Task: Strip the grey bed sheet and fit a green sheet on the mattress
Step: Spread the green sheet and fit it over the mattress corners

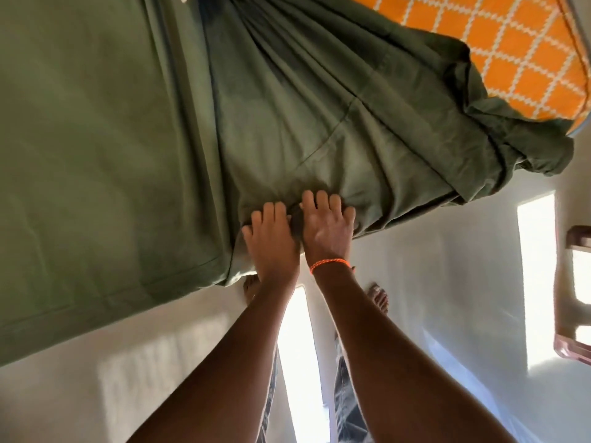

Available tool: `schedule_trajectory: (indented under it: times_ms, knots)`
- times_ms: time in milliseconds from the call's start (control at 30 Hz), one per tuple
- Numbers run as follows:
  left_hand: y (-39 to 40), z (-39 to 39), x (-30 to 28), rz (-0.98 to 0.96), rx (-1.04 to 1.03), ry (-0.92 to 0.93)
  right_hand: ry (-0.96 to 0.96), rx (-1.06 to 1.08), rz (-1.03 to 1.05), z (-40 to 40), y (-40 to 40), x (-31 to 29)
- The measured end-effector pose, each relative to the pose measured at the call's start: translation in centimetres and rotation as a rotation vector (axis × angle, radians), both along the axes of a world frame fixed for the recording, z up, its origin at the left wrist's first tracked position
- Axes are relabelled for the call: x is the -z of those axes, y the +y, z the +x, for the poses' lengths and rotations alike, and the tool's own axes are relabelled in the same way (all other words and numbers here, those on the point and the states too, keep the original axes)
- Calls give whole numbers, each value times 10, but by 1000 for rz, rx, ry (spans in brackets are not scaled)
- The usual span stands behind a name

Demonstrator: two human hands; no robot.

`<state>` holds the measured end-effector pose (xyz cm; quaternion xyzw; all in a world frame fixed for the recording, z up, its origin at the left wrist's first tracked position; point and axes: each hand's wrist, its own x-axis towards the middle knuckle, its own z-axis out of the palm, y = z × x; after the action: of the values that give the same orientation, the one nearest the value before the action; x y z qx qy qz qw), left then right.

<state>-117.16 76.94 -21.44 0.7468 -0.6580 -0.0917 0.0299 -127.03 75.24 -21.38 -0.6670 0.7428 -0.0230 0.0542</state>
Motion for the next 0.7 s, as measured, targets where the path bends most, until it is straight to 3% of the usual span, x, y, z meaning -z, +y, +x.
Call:
schedule_trajectory:
  times_ms: [100,200,367,567,633,700]
  knots:
    - [-4,-16,-5,-31,62,131,0,-157,-52,-20,-3,-3]
    - [3,-47,-13,-27,156,265,11,-151,-77,-58,1,-8]
    - [11,-83,-18,1,63,321,-9,-155,-117,-98,16,-12]
    - [28,-72,-12,-54,64,366,-178,190,-140,-62,38,-11]
    - [39,-69,-9,-34,55,385,-346,316,-48,-55,45,-10]
    - [50,-66,-4,99,-10,479,-542,572,62,-49,54,-4]
